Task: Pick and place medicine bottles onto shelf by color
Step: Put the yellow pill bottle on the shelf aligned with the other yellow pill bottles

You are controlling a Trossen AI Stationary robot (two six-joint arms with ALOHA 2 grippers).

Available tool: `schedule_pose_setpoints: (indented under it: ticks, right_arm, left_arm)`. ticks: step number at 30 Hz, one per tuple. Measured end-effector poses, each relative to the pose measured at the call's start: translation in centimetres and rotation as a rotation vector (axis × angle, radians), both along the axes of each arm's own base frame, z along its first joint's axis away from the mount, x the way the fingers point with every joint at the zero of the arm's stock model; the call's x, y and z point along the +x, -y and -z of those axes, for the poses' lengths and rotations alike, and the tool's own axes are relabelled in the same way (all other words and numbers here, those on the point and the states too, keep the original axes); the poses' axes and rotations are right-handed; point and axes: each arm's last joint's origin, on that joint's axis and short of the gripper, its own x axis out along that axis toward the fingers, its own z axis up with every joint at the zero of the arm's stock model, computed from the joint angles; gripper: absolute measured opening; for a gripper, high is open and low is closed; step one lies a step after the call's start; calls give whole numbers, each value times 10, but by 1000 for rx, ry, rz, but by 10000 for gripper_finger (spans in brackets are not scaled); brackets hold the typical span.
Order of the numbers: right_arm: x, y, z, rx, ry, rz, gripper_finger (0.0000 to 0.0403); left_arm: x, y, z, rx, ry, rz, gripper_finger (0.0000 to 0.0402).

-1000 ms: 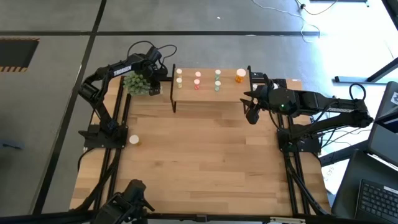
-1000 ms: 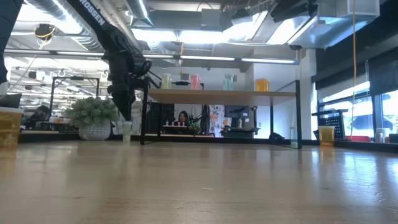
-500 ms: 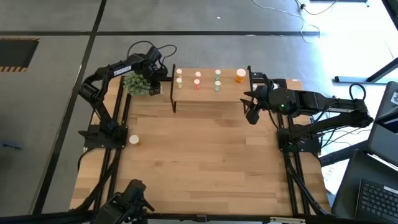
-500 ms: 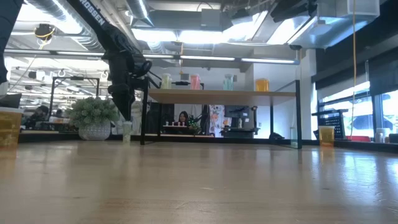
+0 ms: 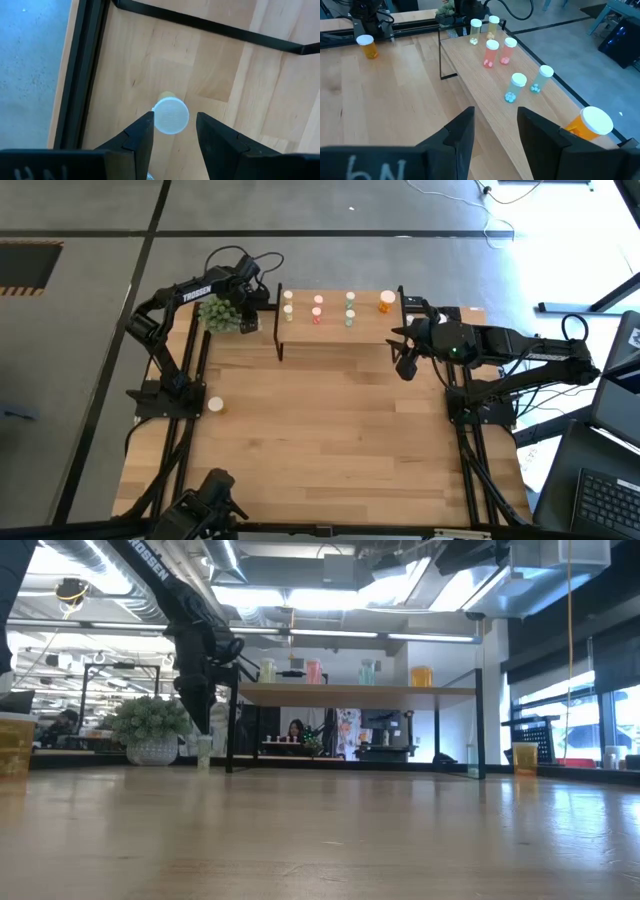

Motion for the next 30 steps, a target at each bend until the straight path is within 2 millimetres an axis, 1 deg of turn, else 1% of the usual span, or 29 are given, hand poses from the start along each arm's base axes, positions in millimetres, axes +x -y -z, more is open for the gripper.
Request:
schedule_pose_setpoints:
  ticks: [18, 30]
  right_arm:
    - [0, 0, 0, 1, 0, -2, 152]
    - [0, 0, 0, 0, 0, -2, 152]
  left_arm:
    - [0, 0, 0, -7, 1, 0, 142]
    - [3, 3, 1, -11, 13, 19, 142]
